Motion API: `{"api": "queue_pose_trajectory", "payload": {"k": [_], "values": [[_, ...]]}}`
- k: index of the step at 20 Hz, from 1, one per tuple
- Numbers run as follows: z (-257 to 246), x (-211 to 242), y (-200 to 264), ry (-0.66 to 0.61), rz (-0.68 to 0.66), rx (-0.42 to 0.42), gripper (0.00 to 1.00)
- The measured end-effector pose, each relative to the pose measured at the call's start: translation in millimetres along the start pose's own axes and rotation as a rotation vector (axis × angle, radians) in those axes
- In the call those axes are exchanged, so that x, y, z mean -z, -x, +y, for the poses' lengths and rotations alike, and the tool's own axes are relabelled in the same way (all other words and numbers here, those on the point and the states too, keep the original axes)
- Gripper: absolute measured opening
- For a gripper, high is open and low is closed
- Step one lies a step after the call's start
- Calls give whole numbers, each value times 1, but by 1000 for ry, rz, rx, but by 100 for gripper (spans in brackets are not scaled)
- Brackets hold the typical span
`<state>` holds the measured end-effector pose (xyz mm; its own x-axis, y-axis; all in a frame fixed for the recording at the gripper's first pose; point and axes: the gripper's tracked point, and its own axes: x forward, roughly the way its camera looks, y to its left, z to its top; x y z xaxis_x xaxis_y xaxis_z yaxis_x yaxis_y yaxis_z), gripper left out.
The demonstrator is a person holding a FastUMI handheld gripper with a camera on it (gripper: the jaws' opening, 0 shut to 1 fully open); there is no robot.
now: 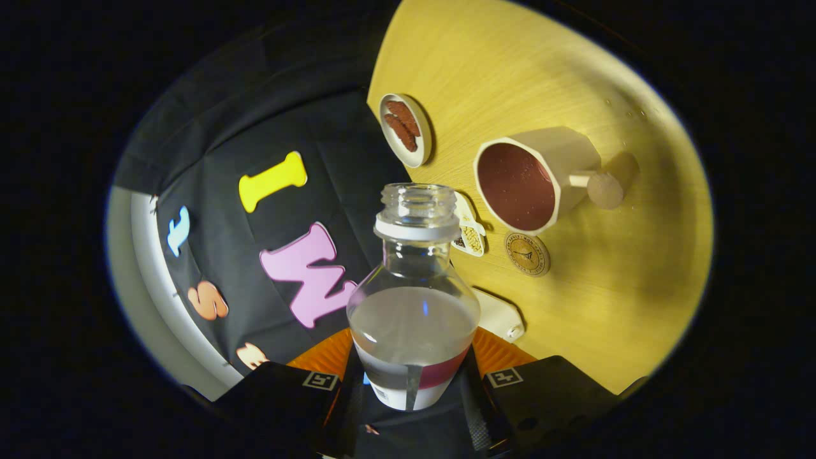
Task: Take the bottle from table, then pour the juice into the cup, finally place the bottle on the coaster
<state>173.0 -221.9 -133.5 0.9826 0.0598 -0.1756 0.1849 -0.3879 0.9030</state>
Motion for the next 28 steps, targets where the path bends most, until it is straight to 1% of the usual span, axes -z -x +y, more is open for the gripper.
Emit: {"api": "queue_pose_trajectory", "payload": {"k": [2,6,9,11,15,18,20,21,23,26,28], "values": [[-6,7,14,204,38,11,69],[-17,21,40,552,107,-4,68],[-36,34,60,800,161,-10,68],[-57,35,68,954,185,3,68],[-85,25,70,1311,126,56,69],[-88,15,57,1575,51,95,69],[-86,16,42,1725,9,116,69],[-81,19,31,1771,-17,114,69],[-69,24,9,1819,-73,109,69],[-48,27,-24,1857,-177,120,69],[-45,26,-50,1886,-216,133,69]]}}
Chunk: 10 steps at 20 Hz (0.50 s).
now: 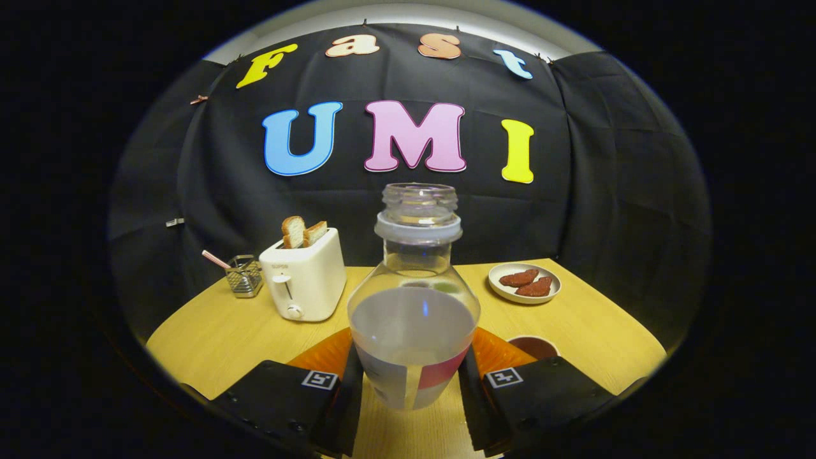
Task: Take the bottle from table, then pour the juice into the cup, finally place the bottle on the coaster
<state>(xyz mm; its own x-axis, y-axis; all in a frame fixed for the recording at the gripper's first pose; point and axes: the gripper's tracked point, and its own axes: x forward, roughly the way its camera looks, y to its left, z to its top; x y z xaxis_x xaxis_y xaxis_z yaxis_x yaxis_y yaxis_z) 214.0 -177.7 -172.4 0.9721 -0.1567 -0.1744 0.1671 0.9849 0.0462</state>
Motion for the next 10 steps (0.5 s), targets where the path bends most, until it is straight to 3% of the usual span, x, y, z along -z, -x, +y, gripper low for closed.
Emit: {"api": "queue_pose_trajectory", "payload": {"k": [4,10], "values": [[4,0,-43,63,-11,28,69],[15,12,-90,44,1,47,69]]}}
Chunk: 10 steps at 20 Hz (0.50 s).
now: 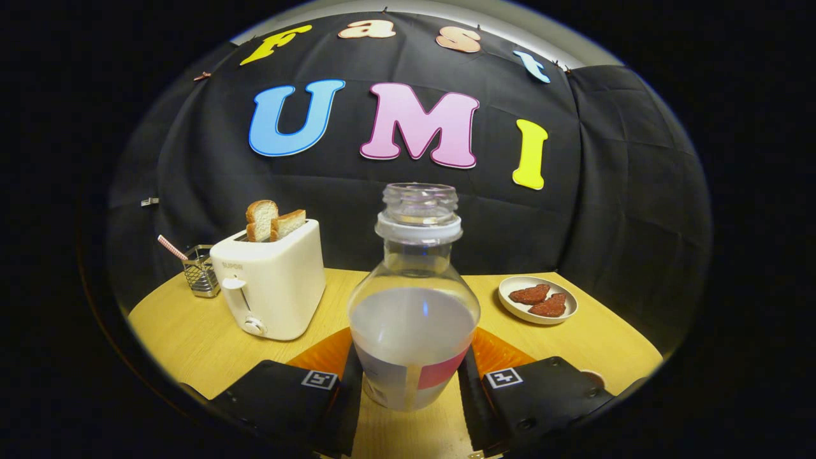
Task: Take the bottle from table, then pour the juice into the cup, finally place the bottle on the coaster
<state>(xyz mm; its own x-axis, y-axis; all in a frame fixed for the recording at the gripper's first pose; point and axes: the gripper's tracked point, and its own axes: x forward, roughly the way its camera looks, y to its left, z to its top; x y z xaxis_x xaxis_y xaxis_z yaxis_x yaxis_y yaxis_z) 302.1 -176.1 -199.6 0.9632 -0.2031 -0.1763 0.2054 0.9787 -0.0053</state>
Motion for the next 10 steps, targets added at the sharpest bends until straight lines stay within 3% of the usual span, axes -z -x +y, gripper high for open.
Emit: {"api": "queue_pose_trajectory", "payload": {"k": [7,10], "values": [[-17,14,-21,-39,33,68,69],[-15,27,-30,-39,56,60,69]]}}
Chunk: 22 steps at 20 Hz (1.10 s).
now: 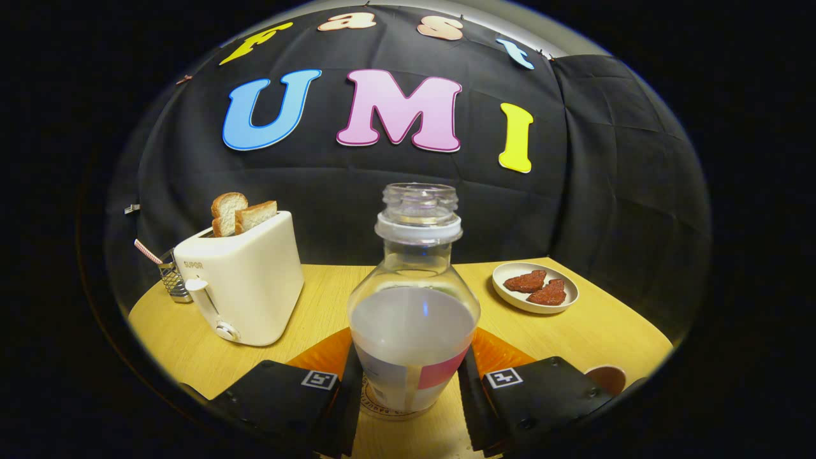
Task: Take the bottle from table, then pour the juice into the cup, finally place the bottle on the coaster
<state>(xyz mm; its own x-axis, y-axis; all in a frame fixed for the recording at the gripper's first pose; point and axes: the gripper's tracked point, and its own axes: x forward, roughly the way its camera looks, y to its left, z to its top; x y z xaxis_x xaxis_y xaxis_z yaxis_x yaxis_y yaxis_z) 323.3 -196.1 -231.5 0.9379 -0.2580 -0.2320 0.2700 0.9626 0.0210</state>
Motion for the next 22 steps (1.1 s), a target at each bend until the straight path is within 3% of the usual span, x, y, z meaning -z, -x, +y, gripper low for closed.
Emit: {"api": "queue_pose_trajectory", "payload": {"k": [13,15,18,22], "values": [[4,17,-11,16,24,22,75],[2,26,-8,18,59,36,79],[4,26,8,42,82,18,100],[-5,25,38,78,116,19,97]]}}
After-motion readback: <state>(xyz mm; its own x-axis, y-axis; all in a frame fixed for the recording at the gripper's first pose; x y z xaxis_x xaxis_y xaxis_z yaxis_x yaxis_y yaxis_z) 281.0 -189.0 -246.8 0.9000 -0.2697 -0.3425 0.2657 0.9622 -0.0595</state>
